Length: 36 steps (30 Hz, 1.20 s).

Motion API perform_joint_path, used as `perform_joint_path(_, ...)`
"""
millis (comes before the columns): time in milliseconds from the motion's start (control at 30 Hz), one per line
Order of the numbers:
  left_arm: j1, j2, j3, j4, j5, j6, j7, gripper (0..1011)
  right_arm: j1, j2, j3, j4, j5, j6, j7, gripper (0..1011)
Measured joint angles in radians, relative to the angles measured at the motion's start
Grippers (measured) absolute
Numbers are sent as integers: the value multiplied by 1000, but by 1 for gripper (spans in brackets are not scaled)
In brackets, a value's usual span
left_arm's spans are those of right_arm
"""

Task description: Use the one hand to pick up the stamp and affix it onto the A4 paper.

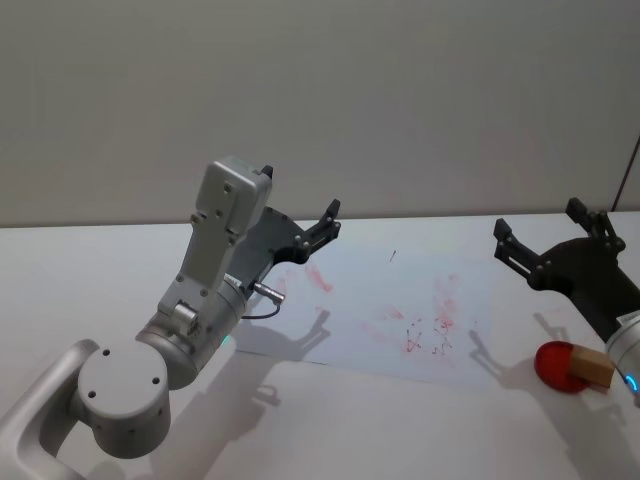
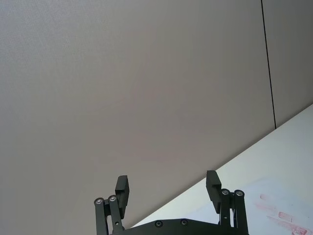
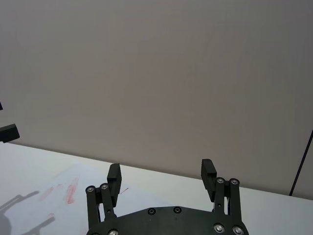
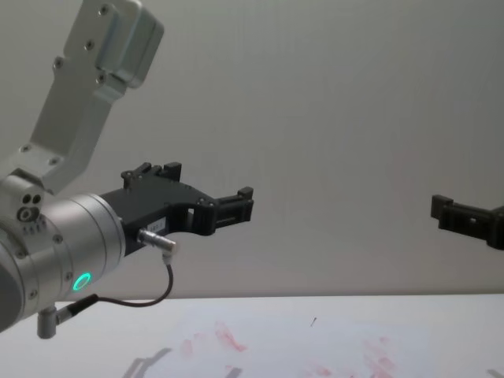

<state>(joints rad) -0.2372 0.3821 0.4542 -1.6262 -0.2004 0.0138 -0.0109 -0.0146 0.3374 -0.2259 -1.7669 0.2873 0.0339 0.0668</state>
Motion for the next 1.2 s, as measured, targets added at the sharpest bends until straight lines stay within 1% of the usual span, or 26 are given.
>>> perform_joint_path(1200, 0, 0, 0, 0, 0, 0, 0, 1001, 0, 0, 0, 0, 0, 0, 0, 1001)
